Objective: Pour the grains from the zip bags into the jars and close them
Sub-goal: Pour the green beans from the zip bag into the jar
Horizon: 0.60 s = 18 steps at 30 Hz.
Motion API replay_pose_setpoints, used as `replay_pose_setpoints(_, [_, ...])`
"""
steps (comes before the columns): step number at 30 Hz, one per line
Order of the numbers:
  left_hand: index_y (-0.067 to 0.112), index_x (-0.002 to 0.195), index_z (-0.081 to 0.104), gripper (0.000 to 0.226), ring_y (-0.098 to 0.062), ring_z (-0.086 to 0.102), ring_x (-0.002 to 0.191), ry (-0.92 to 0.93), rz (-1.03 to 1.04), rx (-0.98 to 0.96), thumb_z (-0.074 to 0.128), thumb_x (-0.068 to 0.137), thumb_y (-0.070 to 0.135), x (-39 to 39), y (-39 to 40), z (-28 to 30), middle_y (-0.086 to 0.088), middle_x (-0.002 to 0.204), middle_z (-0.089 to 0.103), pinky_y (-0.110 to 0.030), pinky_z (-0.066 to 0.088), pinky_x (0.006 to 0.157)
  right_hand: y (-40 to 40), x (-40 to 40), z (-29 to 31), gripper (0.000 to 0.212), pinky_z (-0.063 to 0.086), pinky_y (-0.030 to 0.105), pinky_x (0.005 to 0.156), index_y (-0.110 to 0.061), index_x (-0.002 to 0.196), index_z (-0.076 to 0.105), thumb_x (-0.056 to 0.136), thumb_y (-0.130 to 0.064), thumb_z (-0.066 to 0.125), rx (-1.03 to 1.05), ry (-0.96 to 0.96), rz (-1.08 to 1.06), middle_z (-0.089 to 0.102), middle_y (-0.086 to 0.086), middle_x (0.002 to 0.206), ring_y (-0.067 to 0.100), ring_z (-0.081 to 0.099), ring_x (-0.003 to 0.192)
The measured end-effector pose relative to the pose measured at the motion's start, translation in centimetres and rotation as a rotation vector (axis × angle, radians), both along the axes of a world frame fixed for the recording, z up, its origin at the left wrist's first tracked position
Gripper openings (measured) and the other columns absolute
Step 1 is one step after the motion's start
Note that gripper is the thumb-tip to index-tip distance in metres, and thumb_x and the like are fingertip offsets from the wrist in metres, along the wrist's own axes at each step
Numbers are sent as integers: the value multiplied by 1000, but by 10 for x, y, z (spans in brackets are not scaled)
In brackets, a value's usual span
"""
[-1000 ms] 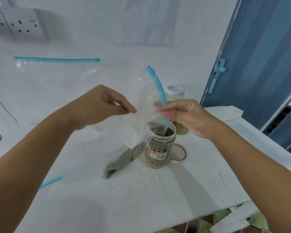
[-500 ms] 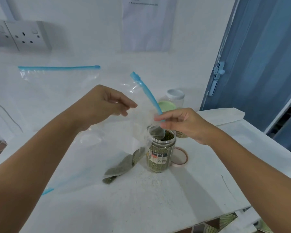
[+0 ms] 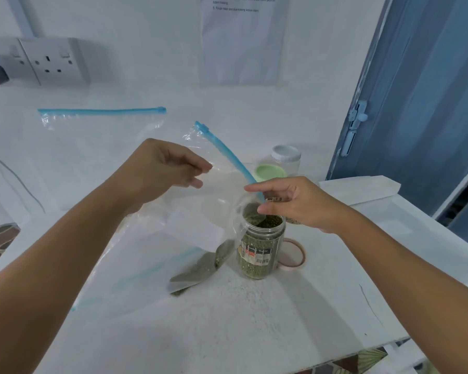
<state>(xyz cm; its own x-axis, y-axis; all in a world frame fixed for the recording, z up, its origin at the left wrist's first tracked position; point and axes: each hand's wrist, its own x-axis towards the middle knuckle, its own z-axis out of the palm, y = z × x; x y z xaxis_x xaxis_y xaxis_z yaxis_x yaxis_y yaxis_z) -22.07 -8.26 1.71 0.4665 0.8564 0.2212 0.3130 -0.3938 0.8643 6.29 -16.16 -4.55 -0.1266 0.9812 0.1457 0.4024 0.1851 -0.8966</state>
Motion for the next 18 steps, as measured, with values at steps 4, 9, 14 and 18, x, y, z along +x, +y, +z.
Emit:
replay_pose_setpoints(4, [10,101,82,19,-22,78,90,-3,-15,3,71,92,-4,1,-1,2,-8,95,80,-27,58,94,2,-4,3,47,53,18,93,-33,125,74,90,-1,77,19,-52,-38,78,-13,108,9,73,102])
replay_pose_setpoints(9, [10,98,82,22,-19,79,86,-21,67,46,68,93,-6,3,3,5,-5,93,80,-18,59,85,4,-7,5,49,55,26,101,-33,128,73,90,-2,77,54,-65,-51,78,-5,111,16,74,101])
replay_pose_setpoints(14, [12,97,82,22,-22,79,87,-54,93,17,68,95,-4,-9,9,-3,-5,96,81,-29,60,91,3,-6,8,63,51,23,106,-38,138,66,89,1,77,-2,-103,29,69,-11,131,1,66,117])
replay_pose_setpoints(18, [12,97,82,23,-22,79,87,-65,100,22,67,95,-5,-9,12,-5,-6,95,80,-31,61,91,6,-4,8,79,44,29,117,-57,141,55,90,-1,77,-29,-221,84,58,-19,143,2,60,127])
